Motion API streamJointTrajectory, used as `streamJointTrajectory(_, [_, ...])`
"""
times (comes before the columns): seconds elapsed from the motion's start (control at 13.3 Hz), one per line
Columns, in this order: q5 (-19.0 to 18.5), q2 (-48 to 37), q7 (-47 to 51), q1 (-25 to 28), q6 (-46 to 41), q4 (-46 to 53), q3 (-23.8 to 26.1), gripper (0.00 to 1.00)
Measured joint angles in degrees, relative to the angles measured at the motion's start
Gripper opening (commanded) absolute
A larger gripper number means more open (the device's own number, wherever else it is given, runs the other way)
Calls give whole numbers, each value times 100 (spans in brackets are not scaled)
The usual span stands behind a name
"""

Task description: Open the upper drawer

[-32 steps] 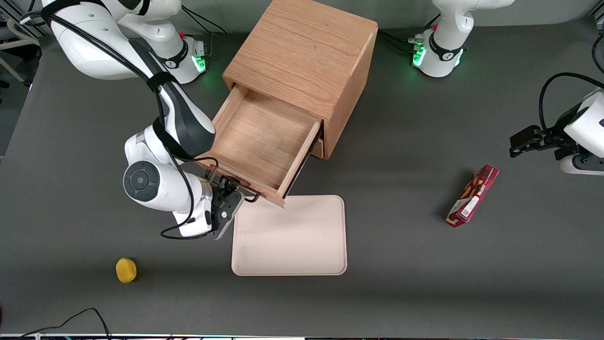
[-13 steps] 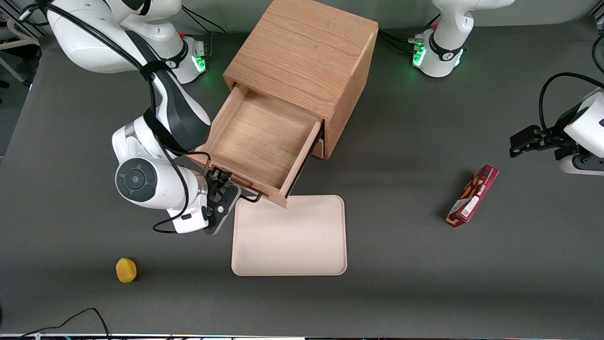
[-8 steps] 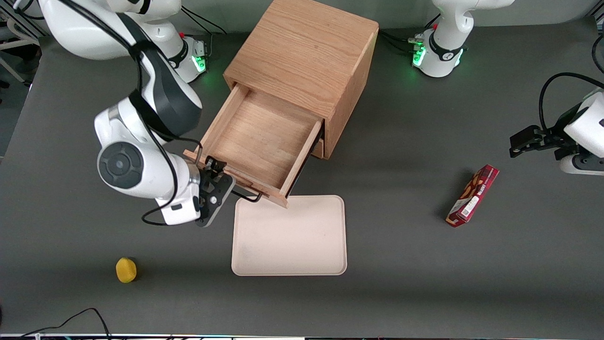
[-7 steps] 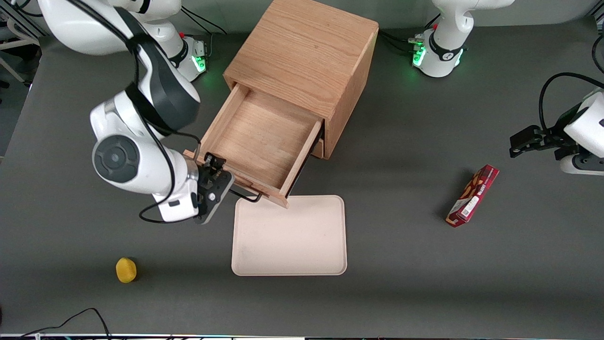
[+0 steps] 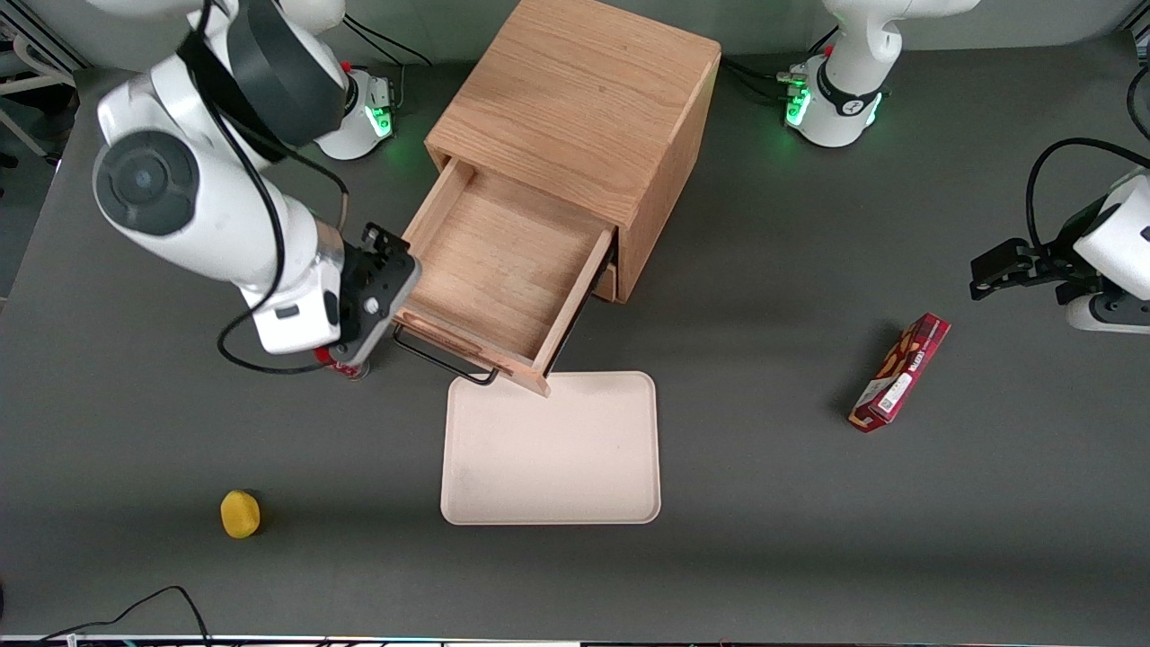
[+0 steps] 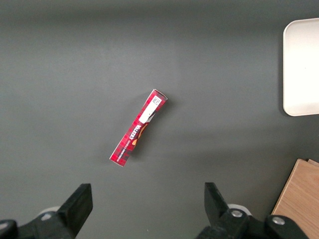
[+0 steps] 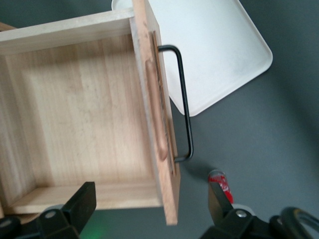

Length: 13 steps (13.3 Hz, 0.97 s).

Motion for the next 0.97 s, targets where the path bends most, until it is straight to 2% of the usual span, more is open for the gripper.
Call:
streamJointTrajectory(0.3, [545,-1445,12,-450,461,-1438,-11,100])
streamJointTrajectory(0.67, [651,-3174,656,-704,601,-2821,-41,100])
streamJointTrajectory(0.97, [777,-3927,1336,-1265,525,-3333,-95,100])
